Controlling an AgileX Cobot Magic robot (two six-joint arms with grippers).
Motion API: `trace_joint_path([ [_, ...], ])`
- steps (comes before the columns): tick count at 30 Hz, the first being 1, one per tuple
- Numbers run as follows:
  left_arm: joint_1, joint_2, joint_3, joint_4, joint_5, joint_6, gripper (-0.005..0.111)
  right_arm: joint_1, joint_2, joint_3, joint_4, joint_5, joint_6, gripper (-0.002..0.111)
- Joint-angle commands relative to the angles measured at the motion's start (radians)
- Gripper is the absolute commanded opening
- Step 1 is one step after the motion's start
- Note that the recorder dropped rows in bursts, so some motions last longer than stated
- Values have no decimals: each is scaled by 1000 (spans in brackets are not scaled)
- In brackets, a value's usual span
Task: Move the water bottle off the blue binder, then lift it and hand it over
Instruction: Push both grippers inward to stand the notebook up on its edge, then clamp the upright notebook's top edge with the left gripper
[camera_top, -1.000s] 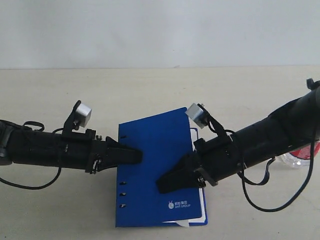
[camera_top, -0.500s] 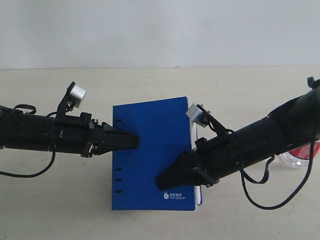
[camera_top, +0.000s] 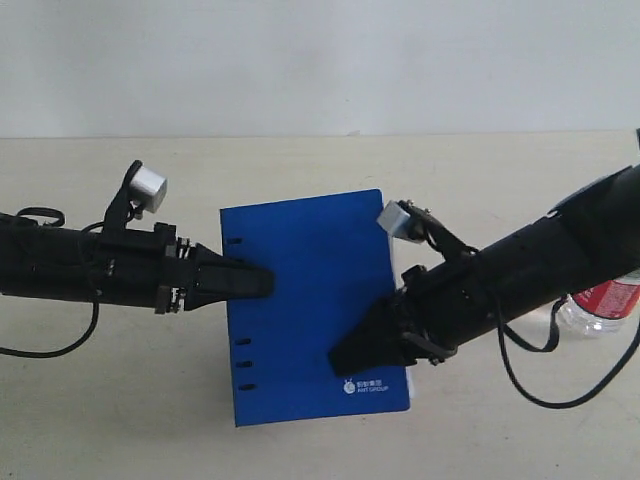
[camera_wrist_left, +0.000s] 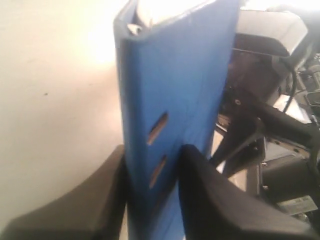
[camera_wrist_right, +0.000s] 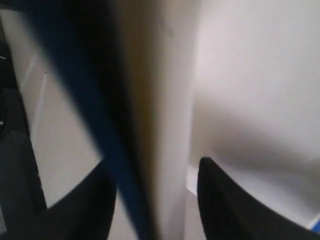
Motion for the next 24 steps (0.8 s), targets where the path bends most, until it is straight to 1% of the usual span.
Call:
trace_joint_path([
  [1, 14, -17, -7, 10, 50, 11, 4, -50, -107, -8, -119, -105, 76, 49],
  [4, 10, -17, -7, 12, 50, 11, 4, -49, -139, -8, -138, -156, 95, 65],
  [6, 3, -17, -7, 16, 50, 13, 4, -49, -137, -8, -138, -158, 103, 71],
  [10, 1, -17, -7, 26, 50, 19, 4, -49, -126, -8, -150, -203, 112, 72],
  [15, 1, -17, -7, 37, 50, 19, 4, -49, -124, -8, -154, -328, 112, 72],
  [17, 3, -17, -7, 39, 50, 19, 4, -49, -124, -8, -154, -310, 112, 72],
  [21, 3, -34, -7, 23, 50, 19, 4, -49, -128, -8, -154, -219, 100, 72],
  [24, 3, -62, -7, 21, 50, 19, 4, -49, -128, -8, -154, -235, 91, 72],
])
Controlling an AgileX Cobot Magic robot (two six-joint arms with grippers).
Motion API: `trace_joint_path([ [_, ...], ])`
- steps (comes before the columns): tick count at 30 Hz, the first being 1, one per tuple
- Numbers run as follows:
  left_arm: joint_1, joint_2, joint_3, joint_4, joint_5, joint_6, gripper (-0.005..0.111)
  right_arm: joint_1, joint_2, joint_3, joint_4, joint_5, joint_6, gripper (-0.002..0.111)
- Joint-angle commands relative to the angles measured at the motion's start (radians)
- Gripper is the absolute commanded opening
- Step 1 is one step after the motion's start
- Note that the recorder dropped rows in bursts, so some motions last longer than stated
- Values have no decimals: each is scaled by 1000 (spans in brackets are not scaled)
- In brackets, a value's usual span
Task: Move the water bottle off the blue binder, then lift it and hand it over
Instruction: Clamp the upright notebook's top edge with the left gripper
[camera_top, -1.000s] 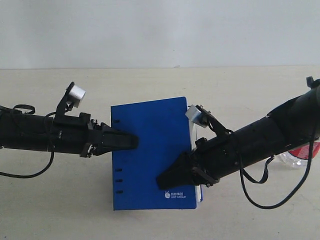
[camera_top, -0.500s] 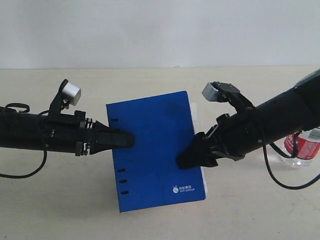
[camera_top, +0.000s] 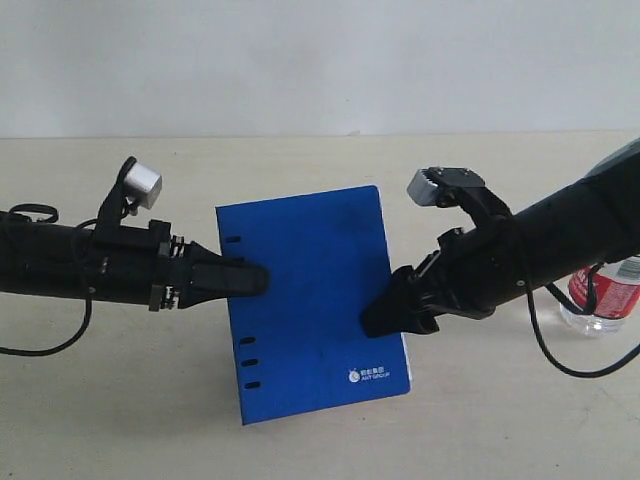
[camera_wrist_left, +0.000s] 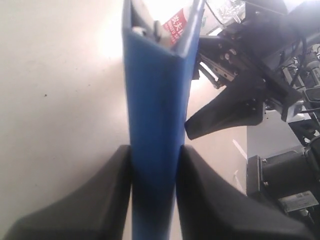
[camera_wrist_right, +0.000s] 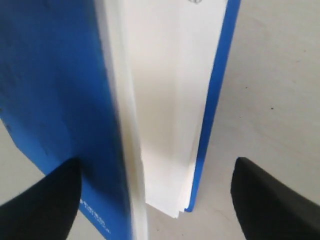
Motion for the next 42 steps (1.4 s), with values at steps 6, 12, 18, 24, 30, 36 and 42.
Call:
trace_joint_path([
  [6, -9, -61, -7, 10, 44, 12, 4, -8, 20, 0, 53, -90, -36, 72],
  [12, -10, -59, -7, 19, 44, 12, 4, -8, 60, -2, 192, -43, -214, 72],
  [18, -10, -59, -7, 62, 44, 12, 4, -8, 98, -2, 368, 27, -378, 70],
  [24, -10, -59, -7, 62, 44, 12, 4, -8, 111, -2, 410, 167, -406, 25],
  [30, -12, -59, -7, 48, 44, 12, 5, -8, 111, -2, 431, 162, -410, 0],
  [36, -78, -59, -7, 18, 44, 46, 31, 0, 111, -2, 427, 244, -424, 0],
  [42, -171, -59, -7, -45, -6, 102, 47, 23, 111, -2, 408, 230, -419, 0],
])
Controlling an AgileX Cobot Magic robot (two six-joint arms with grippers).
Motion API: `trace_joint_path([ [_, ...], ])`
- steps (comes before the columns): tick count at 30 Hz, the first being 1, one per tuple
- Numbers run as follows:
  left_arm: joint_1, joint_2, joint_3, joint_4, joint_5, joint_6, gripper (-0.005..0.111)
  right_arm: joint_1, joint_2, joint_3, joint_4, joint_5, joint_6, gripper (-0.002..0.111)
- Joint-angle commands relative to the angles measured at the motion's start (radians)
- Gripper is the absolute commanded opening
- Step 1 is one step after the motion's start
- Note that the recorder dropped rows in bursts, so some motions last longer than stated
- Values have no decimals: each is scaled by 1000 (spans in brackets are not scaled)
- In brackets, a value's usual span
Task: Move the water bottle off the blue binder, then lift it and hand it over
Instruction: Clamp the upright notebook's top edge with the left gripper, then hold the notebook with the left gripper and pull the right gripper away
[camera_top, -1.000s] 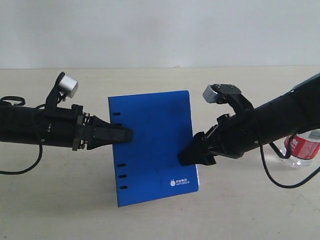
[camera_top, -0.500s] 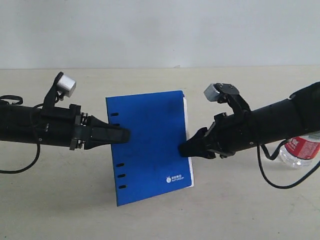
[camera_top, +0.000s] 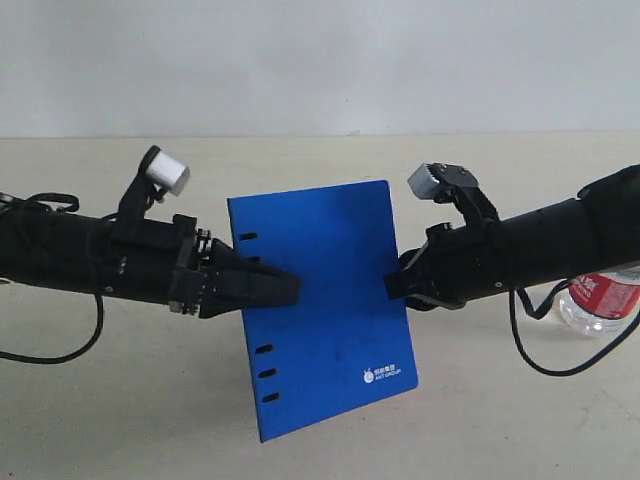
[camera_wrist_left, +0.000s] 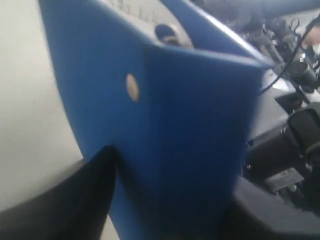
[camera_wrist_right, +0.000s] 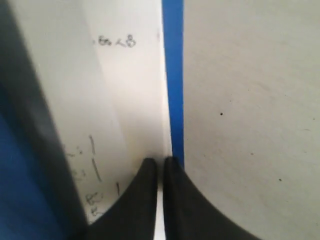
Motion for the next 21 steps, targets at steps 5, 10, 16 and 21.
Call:
trace_joint_path([
  [5, -80, 2, -3, -90, -39, 66, 47, 39, -12, -4, 4, 190, -5, 0],
  [10, -80, 17, -3, -90, -41, 66, 45, 39, -12, -4, -7, 194, -3, 0],
  [16, -80, 44, -3, -90, -40, 83, 5, 39, -12, -4, -10, 201, -3, 0],
  [21, -80, 14, -6, -90, -40, 96, 4, 39, -12, -4, -10, 191, 26, 9],
])
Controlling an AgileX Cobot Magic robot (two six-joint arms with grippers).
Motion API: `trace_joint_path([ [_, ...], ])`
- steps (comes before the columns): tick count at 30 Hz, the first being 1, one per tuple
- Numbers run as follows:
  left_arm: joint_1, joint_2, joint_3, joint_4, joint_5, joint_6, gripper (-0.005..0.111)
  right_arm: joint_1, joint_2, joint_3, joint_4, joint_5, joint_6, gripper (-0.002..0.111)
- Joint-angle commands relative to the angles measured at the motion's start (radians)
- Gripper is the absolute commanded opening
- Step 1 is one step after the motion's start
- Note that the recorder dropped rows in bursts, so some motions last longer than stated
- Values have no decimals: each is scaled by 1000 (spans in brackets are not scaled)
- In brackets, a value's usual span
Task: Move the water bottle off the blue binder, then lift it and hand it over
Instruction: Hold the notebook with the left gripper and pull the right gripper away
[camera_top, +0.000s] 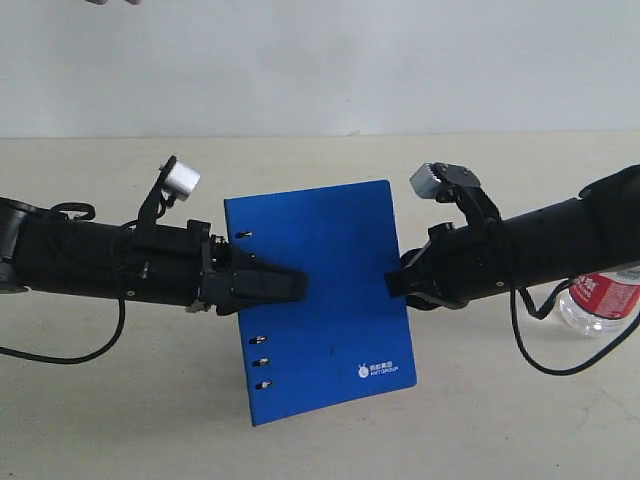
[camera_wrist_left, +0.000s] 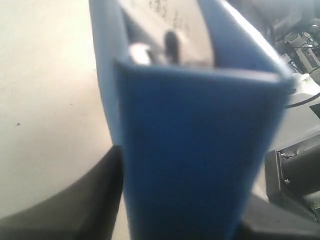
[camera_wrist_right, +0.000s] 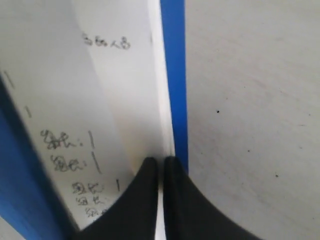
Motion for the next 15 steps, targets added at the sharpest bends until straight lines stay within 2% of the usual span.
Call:
trace_joint_path([
  [1, -37, -36, -6, 13, 62, 48, 4, 37, -12, -4, -2, 189, 4, 18],
  [3, -37, -87, -6, 13, 16, 48, 4, 37, -12, -4, -7, 189, 4, 45],
  [5, -37, -124, -4, 13, -41, 45, 4, 35, -12, -4, -11, 170, 4, 57],
  [8, -37, -173, 3, 69, -96, 10, 4, 35, -18, -4, -57, 97, 7, 58],
  [11, -37, -209, 33, 96, -122, 4, 4, 35, -29, -4, -115, 104, 41, 58],
  [15, -37, -282, 120, 98, -228, 8, 4, 35, -86, -4, -330, 123, 162, 58],
])
